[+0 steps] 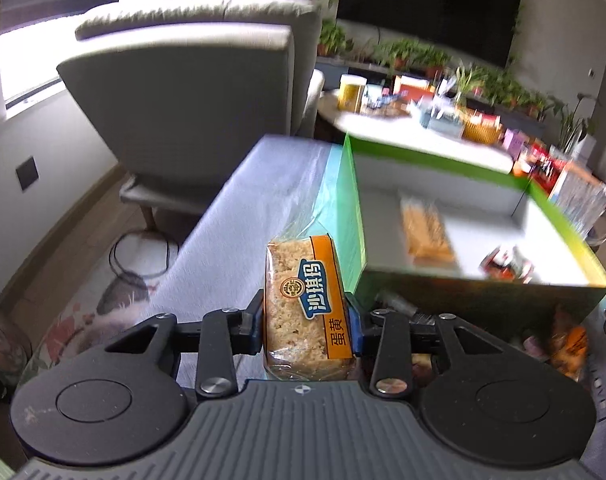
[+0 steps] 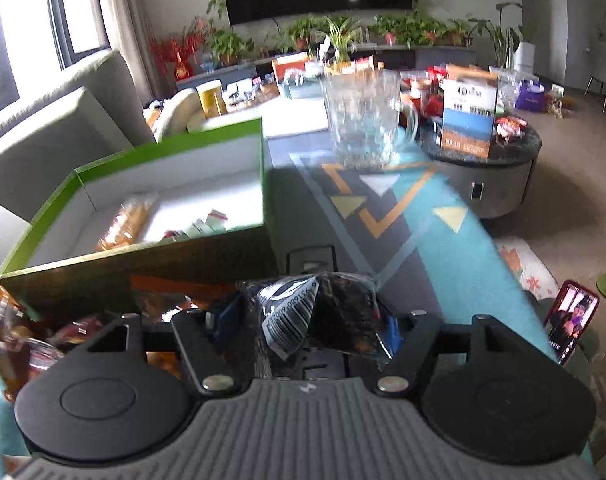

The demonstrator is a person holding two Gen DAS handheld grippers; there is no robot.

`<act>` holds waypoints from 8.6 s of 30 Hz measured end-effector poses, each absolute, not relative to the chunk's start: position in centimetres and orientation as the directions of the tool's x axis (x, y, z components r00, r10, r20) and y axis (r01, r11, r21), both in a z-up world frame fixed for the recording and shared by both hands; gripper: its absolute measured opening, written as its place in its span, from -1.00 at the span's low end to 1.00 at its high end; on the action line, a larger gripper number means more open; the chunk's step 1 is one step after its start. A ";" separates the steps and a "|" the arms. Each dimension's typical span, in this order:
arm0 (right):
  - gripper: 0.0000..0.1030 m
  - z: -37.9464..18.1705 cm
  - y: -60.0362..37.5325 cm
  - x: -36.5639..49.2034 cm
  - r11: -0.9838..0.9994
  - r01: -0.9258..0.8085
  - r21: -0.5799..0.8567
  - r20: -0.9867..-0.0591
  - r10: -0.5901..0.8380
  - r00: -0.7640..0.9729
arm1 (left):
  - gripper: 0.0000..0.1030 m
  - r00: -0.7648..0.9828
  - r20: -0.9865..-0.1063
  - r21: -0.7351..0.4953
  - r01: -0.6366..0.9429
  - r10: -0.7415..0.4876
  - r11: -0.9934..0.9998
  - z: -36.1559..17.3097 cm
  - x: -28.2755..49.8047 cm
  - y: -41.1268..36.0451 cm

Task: Organize snacks
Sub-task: 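Carry both packets over the green box and open the left tool, then open the right tool to release the clear packet into the box, then grasp the black bar packet with left while right grasps an orange snack bag, then lift the black bar packet and orange bag over the green box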

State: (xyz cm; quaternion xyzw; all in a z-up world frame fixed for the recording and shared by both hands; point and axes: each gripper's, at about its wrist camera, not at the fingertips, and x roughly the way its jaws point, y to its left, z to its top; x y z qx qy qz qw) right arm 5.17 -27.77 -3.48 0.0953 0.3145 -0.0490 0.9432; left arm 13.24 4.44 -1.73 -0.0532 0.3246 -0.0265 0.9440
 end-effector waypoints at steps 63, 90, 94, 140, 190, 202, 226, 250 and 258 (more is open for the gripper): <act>-0.18 -1.1 -21.8 12.4 0.970 -0.038 0.240 -0.516 0.160 0.841 | -0.31 0.793 -0.548 -0.114 0.244 -0.266 0.963 0.1 20.3 -4.7; -0.17 -1.9 -21.8 11.5 0.974 -0.015 0.225 -0.550 0.139 0.824 | -0.02 0.836 -0.485 -0.075 0.251 -0.256 0.965 1.9 18.0 -4.4; -0.17 -2.0 -21.8 11.5 0.974 -0.015 0.224 -0.550 0.139 0.823 | -0.02 0.836 -0.489 -0.081 0.241 -0.249 0.967 2.0 17.6 -3.9; -0.17 -3.1 -24.7 2.8 0.978 0.066 0.199 -0.559 0.058 0.827 | 0.03 0.735 -0.660 -0.101 0.117 -0.154 0.988 -2.9 11.0 2.4; -0.17 -5.1 -22.6 4.8 0.982 0.062 0.177 -0.631 0.065 0.773 | -0.56 0.705 -0.699 -0.103 0.069 -0.121 0.992 -5.9 12.5 4.7; -0.18 -6.3 -22.0 8.3 0.985 0.093 0.148 -0.693 0.036 0.720 | -0.30 0.720 -0.691 -0.013 0.074 -0.062 0.997 -6.3 13.2 3.3; -0.19 1.2 -23.5 3.7 0.969 0.017 0.247 -0.455 0.100 0.885 | -0.55 0.878 -0.425 -0.067 0.215 -0.223 0.974 4.4 10.7 -0.1; -0.19 1.5 -23.3 9.1 0.971 -0.004 0.241 -0.441 0.113 0.890 | -0.55 0.845 -0.466 -0.035 0.277 -0.261 0.960 2.1 19.2 -4.9; -0.19 0.5 -23.1 11.2 0.969 -0.003 0.248 -0.464 0.122 0.877 | -0.55 0.827 -0.502 -0.026 0.278 -0.254 0.960 0.8 20.6 -5.2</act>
